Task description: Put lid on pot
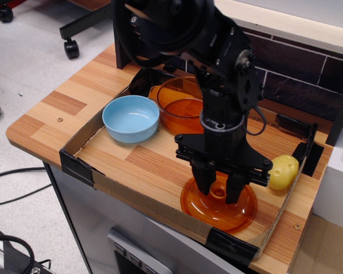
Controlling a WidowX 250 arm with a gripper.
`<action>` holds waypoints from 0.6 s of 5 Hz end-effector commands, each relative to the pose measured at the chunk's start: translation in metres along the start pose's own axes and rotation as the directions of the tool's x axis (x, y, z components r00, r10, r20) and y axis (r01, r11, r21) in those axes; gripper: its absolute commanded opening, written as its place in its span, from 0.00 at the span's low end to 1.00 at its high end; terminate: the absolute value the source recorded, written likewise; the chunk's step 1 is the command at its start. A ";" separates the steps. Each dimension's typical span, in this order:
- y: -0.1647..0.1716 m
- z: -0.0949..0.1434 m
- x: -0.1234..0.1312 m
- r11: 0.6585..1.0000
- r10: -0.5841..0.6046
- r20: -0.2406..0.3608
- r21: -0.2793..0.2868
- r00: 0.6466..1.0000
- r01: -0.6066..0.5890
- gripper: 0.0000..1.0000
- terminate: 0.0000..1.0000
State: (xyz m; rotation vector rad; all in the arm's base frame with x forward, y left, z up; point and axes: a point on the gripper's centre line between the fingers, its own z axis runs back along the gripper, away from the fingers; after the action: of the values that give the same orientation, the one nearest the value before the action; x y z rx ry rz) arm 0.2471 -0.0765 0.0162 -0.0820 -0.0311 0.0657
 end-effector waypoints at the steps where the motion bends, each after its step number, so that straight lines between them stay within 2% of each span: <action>1: 0.004 0.022 0.007 1.000 -0.007 0.053 -0.012 0.999 0.008 0.00 0.00; 3: 0.007 0.072 0.010 0.997 0.069 0.049 -0.042 0.996 -0.066 0.00 0.00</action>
State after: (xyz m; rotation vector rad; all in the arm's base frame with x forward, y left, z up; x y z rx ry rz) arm 0.2475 -0.0645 0.0761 -0.1060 -0.0206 0.1377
